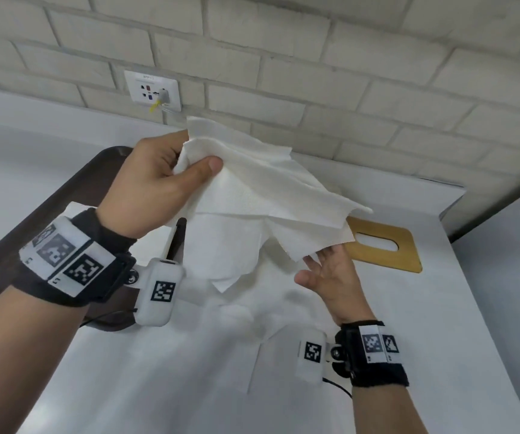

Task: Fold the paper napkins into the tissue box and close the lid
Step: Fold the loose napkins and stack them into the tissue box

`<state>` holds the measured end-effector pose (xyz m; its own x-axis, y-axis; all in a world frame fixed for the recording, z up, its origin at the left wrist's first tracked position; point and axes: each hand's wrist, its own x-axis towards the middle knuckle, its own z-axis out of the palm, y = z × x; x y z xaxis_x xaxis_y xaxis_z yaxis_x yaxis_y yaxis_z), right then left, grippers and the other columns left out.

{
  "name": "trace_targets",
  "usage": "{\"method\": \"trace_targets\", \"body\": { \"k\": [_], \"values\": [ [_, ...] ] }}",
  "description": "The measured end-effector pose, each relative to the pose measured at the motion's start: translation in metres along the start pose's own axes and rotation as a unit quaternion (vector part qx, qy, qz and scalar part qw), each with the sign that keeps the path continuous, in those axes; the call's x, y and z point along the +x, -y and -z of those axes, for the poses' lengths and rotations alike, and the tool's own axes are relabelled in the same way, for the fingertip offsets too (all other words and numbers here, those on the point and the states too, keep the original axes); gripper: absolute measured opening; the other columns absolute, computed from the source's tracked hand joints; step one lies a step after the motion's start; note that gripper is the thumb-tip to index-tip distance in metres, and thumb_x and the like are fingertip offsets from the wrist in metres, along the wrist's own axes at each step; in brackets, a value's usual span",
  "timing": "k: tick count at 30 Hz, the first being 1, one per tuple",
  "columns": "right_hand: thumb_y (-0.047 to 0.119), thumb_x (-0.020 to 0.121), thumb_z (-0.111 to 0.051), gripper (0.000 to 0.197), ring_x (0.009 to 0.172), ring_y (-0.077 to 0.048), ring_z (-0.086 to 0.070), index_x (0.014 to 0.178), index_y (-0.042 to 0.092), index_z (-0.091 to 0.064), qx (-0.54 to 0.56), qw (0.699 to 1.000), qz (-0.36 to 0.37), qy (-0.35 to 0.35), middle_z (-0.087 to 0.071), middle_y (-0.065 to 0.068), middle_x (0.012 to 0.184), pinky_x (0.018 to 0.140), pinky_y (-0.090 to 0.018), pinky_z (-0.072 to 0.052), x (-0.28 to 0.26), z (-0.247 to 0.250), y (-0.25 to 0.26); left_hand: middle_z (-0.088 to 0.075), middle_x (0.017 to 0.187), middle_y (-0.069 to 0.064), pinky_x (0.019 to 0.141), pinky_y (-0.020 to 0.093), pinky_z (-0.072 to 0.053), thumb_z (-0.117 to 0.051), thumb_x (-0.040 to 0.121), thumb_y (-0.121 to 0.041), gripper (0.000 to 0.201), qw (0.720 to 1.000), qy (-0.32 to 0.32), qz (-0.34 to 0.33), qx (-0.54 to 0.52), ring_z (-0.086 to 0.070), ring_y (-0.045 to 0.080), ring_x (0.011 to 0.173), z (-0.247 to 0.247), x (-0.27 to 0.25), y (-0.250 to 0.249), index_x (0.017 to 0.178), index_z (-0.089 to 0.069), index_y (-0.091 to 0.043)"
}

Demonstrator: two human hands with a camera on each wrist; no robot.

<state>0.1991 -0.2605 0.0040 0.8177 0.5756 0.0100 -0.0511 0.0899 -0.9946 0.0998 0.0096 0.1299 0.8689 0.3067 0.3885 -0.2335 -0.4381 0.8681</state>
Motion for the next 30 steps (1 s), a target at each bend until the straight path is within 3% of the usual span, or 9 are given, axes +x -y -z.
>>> {"method": "trace_targets", "body": {
  "k": [3,6,9,14,18,22,25,27,30],
  "values": [
    [0.037,0.061,-0.097,0.1,0.129,-0.027,-0.061,0.144,0.012,-0.048,0.118,0.989,0.029,-0.081,-0.066,-0.008,0.136,0.103,-0.041,-0.052,0.002,-0.031,0.013,-0.077,0.083,-0.019,0.067,0.013,-0.051,-0.065,0.101,-0.011,0.016,0.995,-0.02,0.038,-0.088,-0.071,-0.002,0.076,-0.005,-0.002,0.007,0.097,-0.073,-0.024],
    [0.021,0.078,-0.08,0.055,0.11,-0.018,-0.071,0.13,0.017,-0.061,0.24,0.954,-0.001,-0.181,-0.075,0.004,0.119,0.088,-0.032,-0.059,0.003,-0.055,0.025,-0.08,0.107,-0.001,0.081,0.027,-0.06,-0.063,0.1,-0.007,0.019,0.981,-0.013,0.106,-0.164,-0.076,0.016,0.097,-0.016,-0.009,0.027,0.111,-0.074,-0.018],
    [0.014,0.094,-0.069,0.024,0.095,-0.019,-0.074,0.117,0.02,-0.07,0.272,0.937,-0.006,-0.219,-0.077,0.005,0.11,0.072,-0.028,-0.06,0.002,-0.063,0.03,-0.081,0.104,0.002,0.076,0.03,-0.061,-0.066,0.099,-0.007,0.014,0.974,0.009,0.162,-0.155,-0.077,0.017,0.091,-0.025,-0.02,0.046,0.108,-0.074,-0.015],
    [0.015,0.095,-0.07,0.022,0.113,-0.022,-0.071,0.117,0.019,-0.07,0.261,0.919,0.002,-0.294,-0.074,-0.001,0.123,0.09,-0.041,-0.059,-0.006,-0.057,0.032,-0.081,0.101,0.003,0.082,0.044,-0.062,-0.074,0.095,-0.017,0.01,0.968,0.049,0.222,-0.104,-0.078,0.025,0.09,-0.027,-0.038,0.073,0.105,-0.076,-0.016],
    [0.015,0.095,-0.071,0.018,0.113,-0.017,-0.071,0.11,0.024,-0.07,0.189,0.928,0.041,-0.32,-0.078,0.007,0.112,0.088,-0.039,-0.06,-0.017,-0.045,0.048,-0.081,0.101,0.006,0.08,0.042,-0.061,-0.072,0.097,-0.012,0.011,0.966,0.056,0.23,-0.1,-0.077,0.022,0.086,-0.027,-0.048,0.079,0.107,-0.076,-0.013],
    [0.019,0.096,-0.069,0.007,0.09,0.006,-0.072,0.099,0.025,-0.068,0.059,0.947,0.077,-0.306,-0.076,0.013,0.097,0.076,-0.018,-0.058,-0.047,-0.027,0.086,-0.08,0.103,0.007,0.085,0.049,-0.062,-0.071,0.098,-0.014,0.012,0.973,0.029,0.211,-0.092,-0.077,0.028,0.093,-0.017,-0.048,0.082,0.108,-0.074,-0.009],
    [0.034,0.08,-0.077,0.022,0.098,-0.01,-0.075,0.099,0.023,-0.077,-0.025,0.958,0.124,-0.258,-0.079,0.01,0.1,0.084,-0.03,-0.06,-0.072,-0.012,0.105,-0.08,0.105,0.004,0.084,0.045,-0.063,-0.07,0.099,-0.016,0.012,0.977,-0.004,0.19,-0.1,-0.077,0.028,0.096,-0.009,-0.045,0.083,0.109,-0.075,-0.012],
    [0.028,0.077,-0.078,0.026,0.104,-0.014,-0.073,0.103,0.026,-0.077,-0.014,0.961,0.161,-0.225,-0.078,0.008,0.105,0.086,-0.031,-0.06,-0.084,-0.006,0.113,-0.08,0.108,0.002,0.084,0.041,-0.063,-0.069,0.099,-0.014,0.015,0.976,-0.02,0.177,-0.127,-0.077,0.025,0.099,-0.009,-0.043,0.082,0.113,-0.075,-0.016],
    [0.036,0.073,-0.088,0.031,0.101,-0.014,-0.074,0.102,0.028,-0.079,0.057,0.98,0.18,-0.067,-0.078,0.005,0.104,0.086,-0.033,-0.06,-0.093,-0.009,0.116,-0.08,0.108,-0.003,0.082,0.033,-0.061,-0.068,0.1,-0.012,0.018,0.973,-0.042,0.163,-0.156,-0.076,0.017,0.098,-0.012,-0.041,0.077,0.116,-0.074,-0.018]
  ]
}}
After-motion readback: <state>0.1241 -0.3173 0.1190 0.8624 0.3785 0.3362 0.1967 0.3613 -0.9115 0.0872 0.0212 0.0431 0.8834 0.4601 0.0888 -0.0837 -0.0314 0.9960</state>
